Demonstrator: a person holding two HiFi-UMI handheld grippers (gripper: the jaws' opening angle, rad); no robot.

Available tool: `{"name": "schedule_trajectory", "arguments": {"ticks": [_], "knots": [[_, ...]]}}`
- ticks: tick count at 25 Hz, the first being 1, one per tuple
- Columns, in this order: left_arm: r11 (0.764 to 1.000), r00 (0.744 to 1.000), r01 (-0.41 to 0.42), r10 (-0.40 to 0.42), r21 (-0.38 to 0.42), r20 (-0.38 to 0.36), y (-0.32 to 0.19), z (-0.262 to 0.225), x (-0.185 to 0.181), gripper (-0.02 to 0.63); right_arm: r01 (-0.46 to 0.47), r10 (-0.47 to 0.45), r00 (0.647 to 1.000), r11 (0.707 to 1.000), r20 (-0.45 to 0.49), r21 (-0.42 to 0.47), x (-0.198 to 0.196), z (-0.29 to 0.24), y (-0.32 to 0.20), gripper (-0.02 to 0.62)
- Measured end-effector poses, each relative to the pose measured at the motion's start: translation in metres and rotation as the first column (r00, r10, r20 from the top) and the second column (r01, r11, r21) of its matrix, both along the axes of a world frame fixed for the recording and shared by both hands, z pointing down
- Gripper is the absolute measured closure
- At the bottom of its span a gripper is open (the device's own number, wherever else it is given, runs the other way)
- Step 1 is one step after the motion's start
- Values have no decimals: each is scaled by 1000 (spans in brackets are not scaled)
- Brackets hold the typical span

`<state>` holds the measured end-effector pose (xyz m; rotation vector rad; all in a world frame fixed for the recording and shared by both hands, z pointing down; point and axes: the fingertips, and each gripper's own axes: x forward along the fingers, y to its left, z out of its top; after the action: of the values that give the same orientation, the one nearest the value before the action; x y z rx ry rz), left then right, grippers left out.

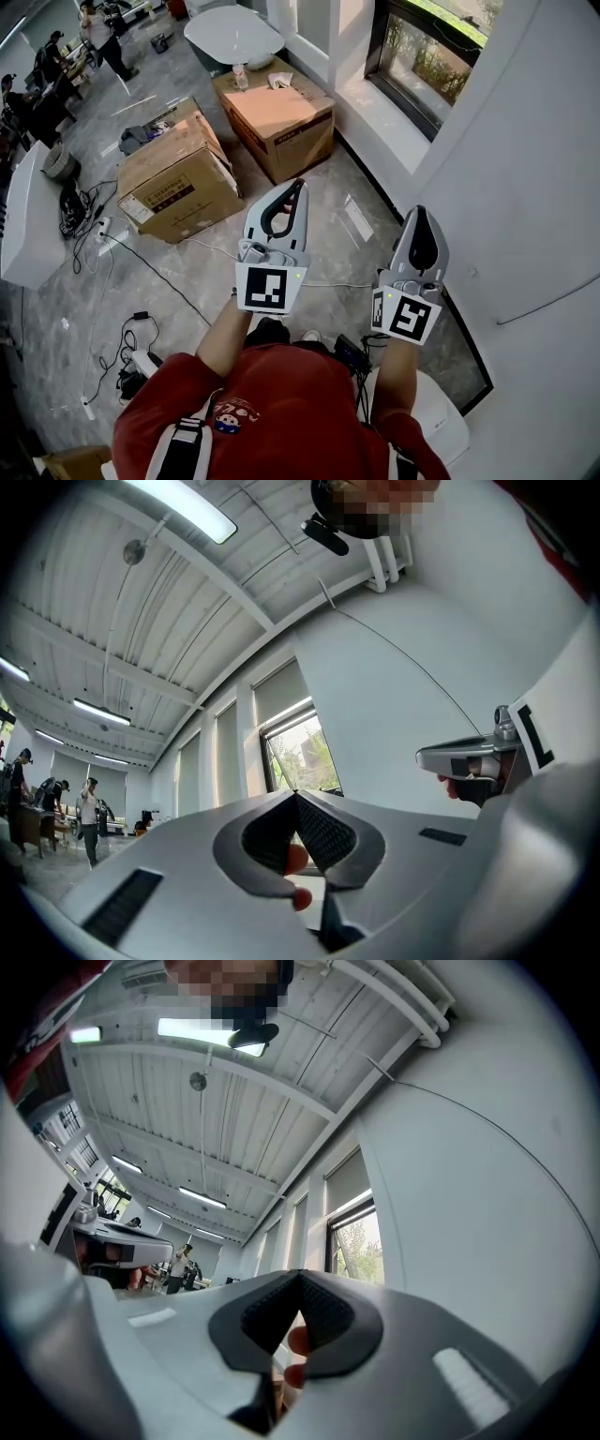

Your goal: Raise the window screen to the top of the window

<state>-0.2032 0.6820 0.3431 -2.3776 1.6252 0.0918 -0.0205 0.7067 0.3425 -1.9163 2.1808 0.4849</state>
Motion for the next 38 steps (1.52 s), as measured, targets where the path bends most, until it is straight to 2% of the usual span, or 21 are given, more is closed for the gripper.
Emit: {"name": "schedule_trajectory", "arguments": {"ticks": [9, 20, 28, 38], "knots": [[1000, 1000, 15, -15, 15, -12, 2, -5, 5, 600, 14, -14, 1000, 1000, -11, 24, 8, -6, 2, 586], [1000, 998, 6, -5, 19, -55, -32, 4, 9, 600, 15, -13, 999, 1000, -51, 27, 5, 0, -32, 586], [1000, 996, 18, -17, 3, -88, -101, 16, -11, 600, 13, -12, 996, 1000, -88, 12, -13, 11, -98, 586], [1000, 995, 9, -11, -18, -97, -224, 24, -37, 600, -17, 14, 994, 1000, -111, -22, -38, 13, -219, 586]]}}
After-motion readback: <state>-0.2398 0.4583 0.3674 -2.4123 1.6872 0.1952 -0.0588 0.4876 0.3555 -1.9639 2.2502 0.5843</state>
